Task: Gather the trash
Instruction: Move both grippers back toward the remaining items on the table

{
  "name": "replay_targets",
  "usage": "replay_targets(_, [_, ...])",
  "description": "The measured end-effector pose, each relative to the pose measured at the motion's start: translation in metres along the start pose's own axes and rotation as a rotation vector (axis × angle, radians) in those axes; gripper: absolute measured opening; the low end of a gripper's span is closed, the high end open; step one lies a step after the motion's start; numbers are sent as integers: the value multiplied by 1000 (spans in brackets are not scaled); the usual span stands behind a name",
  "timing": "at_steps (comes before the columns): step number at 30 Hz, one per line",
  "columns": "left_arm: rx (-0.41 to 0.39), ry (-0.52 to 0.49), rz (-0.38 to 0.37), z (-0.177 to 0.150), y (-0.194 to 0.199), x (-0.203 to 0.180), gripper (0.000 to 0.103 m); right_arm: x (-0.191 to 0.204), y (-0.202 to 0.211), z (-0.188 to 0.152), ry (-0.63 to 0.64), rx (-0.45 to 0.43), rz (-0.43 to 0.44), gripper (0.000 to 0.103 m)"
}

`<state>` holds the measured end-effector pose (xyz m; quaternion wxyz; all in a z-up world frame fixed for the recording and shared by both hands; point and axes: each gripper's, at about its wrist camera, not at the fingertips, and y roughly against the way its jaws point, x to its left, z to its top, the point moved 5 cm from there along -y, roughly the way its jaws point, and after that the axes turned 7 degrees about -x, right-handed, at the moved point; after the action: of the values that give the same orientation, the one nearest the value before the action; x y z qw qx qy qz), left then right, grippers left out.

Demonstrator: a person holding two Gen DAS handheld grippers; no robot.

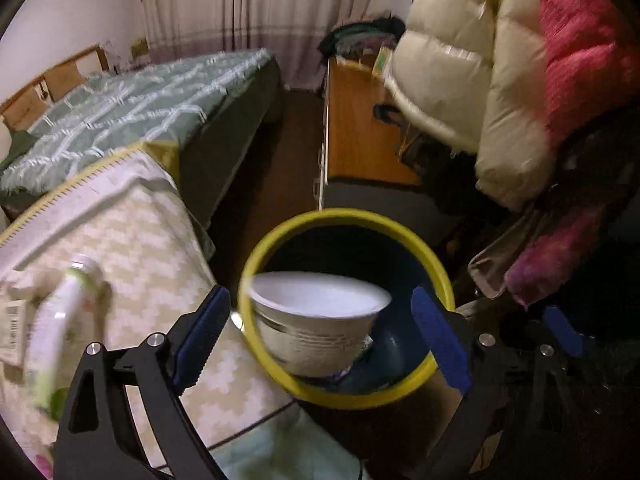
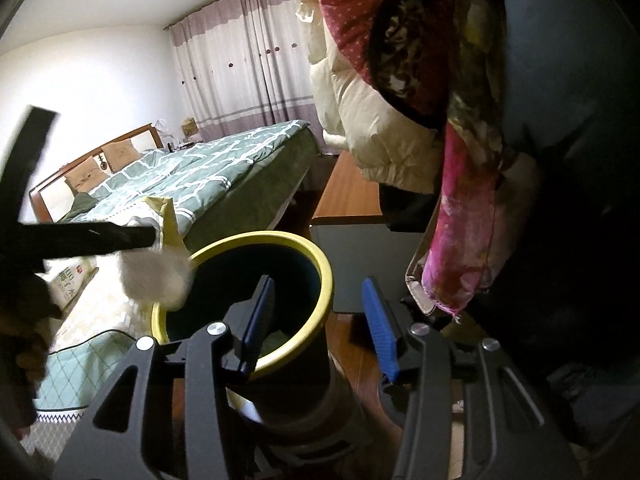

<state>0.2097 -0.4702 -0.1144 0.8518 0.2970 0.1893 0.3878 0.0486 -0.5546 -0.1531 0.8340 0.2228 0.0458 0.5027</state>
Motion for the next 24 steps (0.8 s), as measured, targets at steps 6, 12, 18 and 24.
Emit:
replay_targets(6, [-122,6,11,5,87,38,98,34,2,1,37,5,36,46])
replay_targets(12, [-262,39,162,-8,179,114,98,74,7,3,68,13,85,47])
replay_targets(18, [-321,135,379,-46,245,208,98,124,11,4,114,21,157,49])
replay_targets(24, [-317,254,492,-90,279,288,98,188,10,6,178,35,237,50])
